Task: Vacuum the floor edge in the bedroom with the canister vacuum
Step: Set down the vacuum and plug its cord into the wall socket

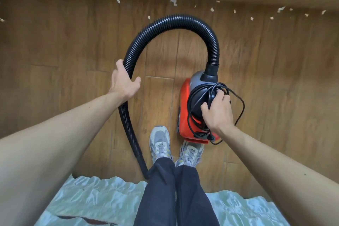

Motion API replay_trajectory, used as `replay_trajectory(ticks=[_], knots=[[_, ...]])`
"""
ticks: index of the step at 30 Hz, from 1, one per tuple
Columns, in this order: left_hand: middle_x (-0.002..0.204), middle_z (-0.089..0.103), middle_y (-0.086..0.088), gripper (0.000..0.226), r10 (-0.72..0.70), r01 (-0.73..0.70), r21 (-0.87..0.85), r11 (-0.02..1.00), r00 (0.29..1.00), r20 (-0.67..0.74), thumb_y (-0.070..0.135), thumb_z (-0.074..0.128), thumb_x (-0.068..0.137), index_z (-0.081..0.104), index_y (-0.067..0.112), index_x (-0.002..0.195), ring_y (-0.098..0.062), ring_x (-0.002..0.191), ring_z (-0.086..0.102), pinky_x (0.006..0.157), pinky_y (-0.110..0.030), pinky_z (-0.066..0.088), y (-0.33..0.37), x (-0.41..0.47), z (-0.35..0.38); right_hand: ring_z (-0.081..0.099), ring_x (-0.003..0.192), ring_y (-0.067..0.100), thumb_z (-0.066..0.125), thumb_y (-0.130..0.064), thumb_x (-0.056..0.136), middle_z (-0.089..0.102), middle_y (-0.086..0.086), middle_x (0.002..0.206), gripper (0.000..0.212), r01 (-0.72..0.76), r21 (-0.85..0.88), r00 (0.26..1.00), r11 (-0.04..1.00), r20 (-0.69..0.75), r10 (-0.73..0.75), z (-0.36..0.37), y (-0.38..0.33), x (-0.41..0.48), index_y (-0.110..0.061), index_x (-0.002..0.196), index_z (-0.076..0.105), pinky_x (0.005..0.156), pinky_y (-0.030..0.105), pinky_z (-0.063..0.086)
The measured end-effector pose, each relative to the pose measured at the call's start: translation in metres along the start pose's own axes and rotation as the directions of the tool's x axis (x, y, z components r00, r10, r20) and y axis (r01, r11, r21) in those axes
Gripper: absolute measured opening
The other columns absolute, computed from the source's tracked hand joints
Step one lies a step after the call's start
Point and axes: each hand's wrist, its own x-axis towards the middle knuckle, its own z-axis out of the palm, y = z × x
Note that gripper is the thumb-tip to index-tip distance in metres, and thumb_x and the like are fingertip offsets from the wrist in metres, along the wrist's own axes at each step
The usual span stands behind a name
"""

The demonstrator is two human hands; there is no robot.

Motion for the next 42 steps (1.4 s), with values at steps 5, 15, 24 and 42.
replay_trajectory(ticks=[5,15,24,42], knots=[[0.133,0.05,-0.02,0.085,0.216,-0.225,0.126,0.966,0.973,0.079,0.029,0.068,0.091,0.014,0.014,0.155,-0.031,0.113,0.055,0.086,-0.036,0.043,0.051,-0.019,-0.054,0.046,0.122,0.034,0.052,-0.029,0.099,0.042,0.015,0.135,0.062,0.263,-0.185,0.965,0.947,0.054,-0.257,-0.061,-0.033,-0.018,-0.011,0.151,0.023,0.094,0.042,0.046],[0.14,0.047,-0.017,0.088,0.446,-0.473,0.488,0.733,0.877,0.18,0.052,0.06,0.09,0.016,0.013,0.155,-0.035,0.126,0.048,0.105,-0.048,0.042,0.168,-0.09,-0.205,0.047,0.12,0.031,0.052,-0.052,0.097,0.041,0.011,0.138,0.084,0.415,-0.483,0.869,0.771,-0.043,-0.494,-0.256,-0.125,-0.074,-0.019,0.158,0.005,0.088,0.043,0.049],[0.133,0.049,-0.01,0.08,0.638,-0.477,0.641,0.601,0.77,-0.025,0.061,0.06,0.085,0.032,0.015,0.144,-0.03,0.126,0.048,0.102,-0.044,0.042,0.299,-0.182,-0.382,0.042,0.13,0.031,0.055,-0.059,0.092,0.04,0.008,0.142,0.088,0.357,-0.54,0.797,0.762,-0.249,-0.55,-0.47,-0.208,-0.176,-0.023,0.157,0.007,0.099,0.046,0.044],[0.135,0.051,-0.007,0.073,0.835,-0.514,0.71,0.481,0.515,-0.193,0.058,0.06,0.084,0.036,0.019,0.14,-0.028,0.125,0.049,0.105,-0.043,0.042,0.45,-0.396,-0.582,0.041,0.133,0.031,0.057,-0.059,0.09,0.037,0.009,0.148,0.085,0.28,-0.565,0.631,0.776,-0.501,-0.592,-0.721,-0.219,-0.391,-0.025,0.155,0.012,0.104,0.048,0.043]])
